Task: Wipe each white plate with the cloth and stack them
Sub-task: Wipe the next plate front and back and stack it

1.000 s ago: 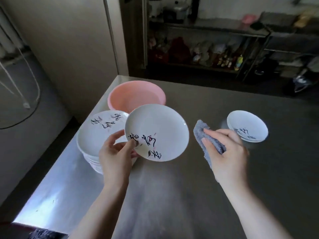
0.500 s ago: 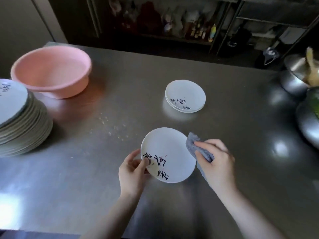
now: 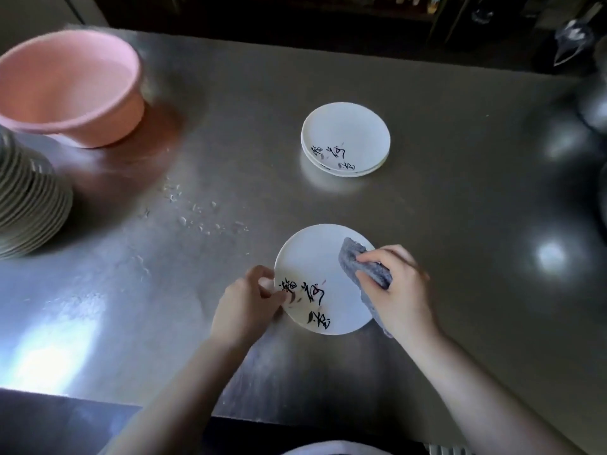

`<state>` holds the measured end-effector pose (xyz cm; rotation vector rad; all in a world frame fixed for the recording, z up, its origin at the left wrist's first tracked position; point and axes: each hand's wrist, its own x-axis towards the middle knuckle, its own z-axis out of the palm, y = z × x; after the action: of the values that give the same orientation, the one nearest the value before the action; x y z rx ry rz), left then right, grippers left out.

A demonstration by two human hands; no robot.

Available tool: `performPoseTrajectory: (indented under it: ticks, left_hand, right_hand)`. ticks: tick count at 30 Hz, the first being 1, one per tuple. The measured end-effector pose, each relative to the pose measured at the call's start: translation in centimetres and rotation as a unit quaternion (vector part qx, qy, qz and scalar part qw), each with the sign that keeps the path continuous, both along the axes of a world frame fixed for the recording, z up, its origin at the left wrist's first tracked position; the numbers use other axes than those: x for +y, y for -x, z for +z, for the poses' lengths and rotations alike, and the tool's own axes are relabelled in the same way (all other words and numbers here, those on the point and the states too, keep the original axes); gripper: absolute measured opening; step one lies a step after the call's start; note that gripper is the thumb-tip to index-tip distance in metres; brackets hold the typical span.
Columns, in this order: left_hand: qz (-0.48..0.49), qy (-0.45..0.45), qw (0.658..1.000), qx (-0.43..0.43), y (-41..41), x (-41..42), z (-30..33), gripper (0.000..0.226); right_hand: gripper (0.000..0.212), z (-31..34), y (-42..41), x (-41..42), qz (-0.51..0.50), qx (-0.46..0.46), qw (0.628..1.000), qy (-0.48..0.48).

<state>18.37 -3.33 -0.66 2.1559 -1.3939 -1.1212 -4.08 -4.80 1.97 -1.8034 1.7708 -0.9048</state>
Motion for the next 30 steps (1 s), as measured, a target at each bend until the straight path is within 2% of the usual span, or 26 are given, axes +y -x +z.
performPoseTrajectory:
  ticks: [2, 3, 7, 11, 16, 20, 24, 27, 30]
  left_hand:
    - [-0.014, 0.037, 0.997, -0.065, -0.7, -1.2, 0.4, 0.018]
    - [-0.003, 0.071, 0.995, -0.071, -0.8, -1.7, 0.5, 0.019]
    - [-0.020, 0.147, 0.988, -0.036, 1.2, -2.6, -0.2, 0.026]
    - [0.036, 0.179, 0.983, 0.003, 2.2, -2.3, -1.5, 0.035]
    - [0.064, 0.180, 0.982, 0.011, 2.4, -2.5, -1.9, 0.037]
    - [0.054, 0.169, 0.984, 0.005, 2.2, -2.8, -1.8, 0.035]
    - [0.053, 0.167, 0.984, 0.012, 2.2, -2.8, -1.7, 0.036]
    - [0.070, 0.159, 0.985, 0.017, 2.1, -3.0, -1.7, 0.036]
    - [0.077, 0.147, 0.986, 0.012, 2.1, -3.3, -1.6, 0.033]
  right_hand:
    - [0.023, 0.0, -0.3, 0.1, -0.011, 0.002, 1.000, 0.002]
    - [0.024, -0.1, -0.5, 0.1, -0.017, 0.003, 1.000, -0.001]
    - [0.030, -0.9, -1.9, 0.1, 0.019, 0.041, 0.997, -0.060]
    - [0.018, -2.2, -3.6, -0.3, 0.029, 0.118, 0.988, -0.091]
    - [0.015, -2.6, -6.1, -1.0, 0.072, 0.131, 0.987, -0.050]
    - [0.020, -2.5, -4.6, 1.5, 0.150, 0.125, 0.980, -0.045]
    - [0.015, -2.8, -2.0, 0.2, 0.101, 0.132, 0.983, -0.074]
    - [0.015, -3.3, -3.3, -2.6, 0.049, 0.146, 0.984, -0.090]
    - [0.013, -3.2, -5.9, -2.1, 0.083, 0.149, 0.983, -0.067]
